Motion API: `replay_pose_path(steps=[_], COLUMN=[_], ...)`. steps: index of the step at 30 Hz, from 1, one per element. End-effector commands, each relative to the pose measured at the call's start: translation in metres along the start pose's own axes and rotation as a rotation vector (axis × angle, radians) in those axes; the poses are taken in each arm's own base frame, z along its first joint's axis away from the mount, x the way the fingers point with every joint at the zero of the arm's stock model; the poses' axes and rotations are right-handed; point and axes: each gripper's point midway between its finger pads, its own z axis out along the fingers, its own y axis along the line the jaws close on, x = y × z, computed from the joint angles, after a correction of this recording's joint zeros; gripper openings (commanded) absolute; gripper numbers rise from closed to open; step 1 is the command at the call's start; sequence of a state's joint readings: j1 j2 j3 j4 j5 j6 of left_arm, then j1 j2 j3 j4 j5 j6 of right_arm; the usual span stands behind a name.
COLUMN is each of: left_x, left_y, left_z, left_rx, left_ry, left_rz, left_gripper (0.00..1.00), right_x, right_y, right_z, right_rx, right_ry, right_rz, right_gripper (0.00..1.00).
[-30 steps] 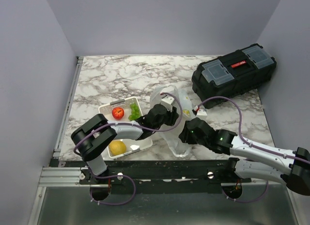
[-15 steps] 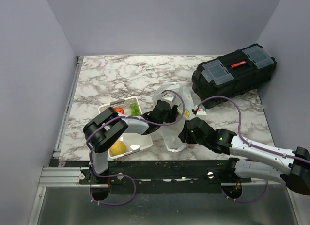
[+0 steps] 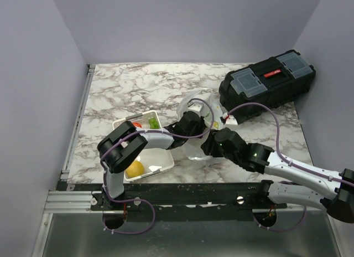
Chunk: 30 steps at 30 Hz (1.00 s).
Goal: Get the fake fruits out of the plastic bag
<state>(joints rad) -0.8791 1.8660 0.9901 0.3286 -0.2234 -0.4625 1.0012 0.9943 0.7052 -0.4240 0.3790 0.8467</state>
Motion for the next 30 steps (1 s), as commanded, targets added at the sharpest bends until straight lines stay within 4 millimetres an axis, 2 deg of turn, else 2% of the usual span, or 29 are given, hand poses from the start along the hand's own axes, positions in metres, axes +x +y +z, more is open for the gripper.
replay_pose_path(steps=[1,5,10,11,14,18,21,27,30], left_x=[0.025,0.038,0.041,0.041,0.040,0.039,0.031,0.005,-0.002], left_y=[0.002,0.003,0.005,0.005,0.004,0.002,-0.006,-0.014,-0.024], left_z=[0.006,0.018,0.021,0.021,0.020,0.017,0.011,-0.021,-0.039], left_rx=[-0.012,-0.025,-0.034,-0.033,-0.027,-0.014,0.030,0.073,0.137], left_ry=[0.075,0.105,0.091,0.090,0.095,0.105,0.103,0.073,0.064], left_rz=[-0.025,-0.024,-0.025,-0.025,-0.012,0.004,0.037,0.054,0.027], left_gripper=[0.54,0.55,0.53,0.49,0.26,0.09,0.00,0.00,0.00], right_x=[-0.019,-0.014,-0.003,0.000,0.003,0.002,0.004,0.015,0.020], right_y=[0.000,-0.003,-0.010,-0.011,-0.012,-0.013,-0.015,-0.027,-0.031], right_z=[-0.007,-0.005,-0.003,-0.002,-0.001,0.000,0.003,0.012,0.016], right_rx=[0.029,0.029,0.040,0.043,0.044,0.053,0.061,0.114,0.131], right_ry=[-0.055,-0.044,-0.019,-0.015,-0.006,-0.007,-0.005,0.016,0.023], right_rz=[-0.018,-0.013,-0.003,-0.001,-0.004,-0.006,-0.012,-0.028,-0.029], right_gripper=[0.47,0.47,0.47,0.47,0.47,0.47,0.47,0.47,0.47])
